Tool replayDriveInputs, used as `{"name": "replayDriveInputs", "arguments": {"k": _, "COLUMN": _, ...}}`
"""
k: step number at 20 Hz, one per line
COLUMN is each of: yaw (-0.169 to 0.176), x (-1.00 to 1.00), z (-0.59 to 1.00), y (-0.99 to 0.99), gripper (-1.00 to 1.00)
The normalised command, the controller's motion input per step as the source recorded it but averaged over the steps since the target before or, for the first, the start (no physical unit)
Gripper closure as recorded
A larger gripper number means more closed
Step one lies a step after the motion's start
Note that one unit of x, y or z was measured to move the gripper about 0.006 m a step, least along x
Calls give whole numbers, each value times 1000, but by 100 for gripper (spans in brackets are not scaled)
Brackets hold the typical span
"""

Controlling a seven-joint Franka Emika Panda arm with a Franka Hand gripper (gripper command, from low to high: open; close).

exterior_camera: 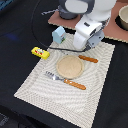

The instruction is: Interact with the objects in diverse but meaningful ways.

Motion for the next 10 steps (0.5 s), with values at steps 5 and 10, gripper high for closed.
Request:
{"name": "replayDriveInputs", "arguments": {"k": 5, "yaw": -14, "x": -408, "z": 276, "y": 230, "gripper": 100}}
{"name": "replayDriveInputs", "arguments": {"k": 10, "yaw": 0, "x": -453, "z": 184, "y": 337, "gripper": 100}}
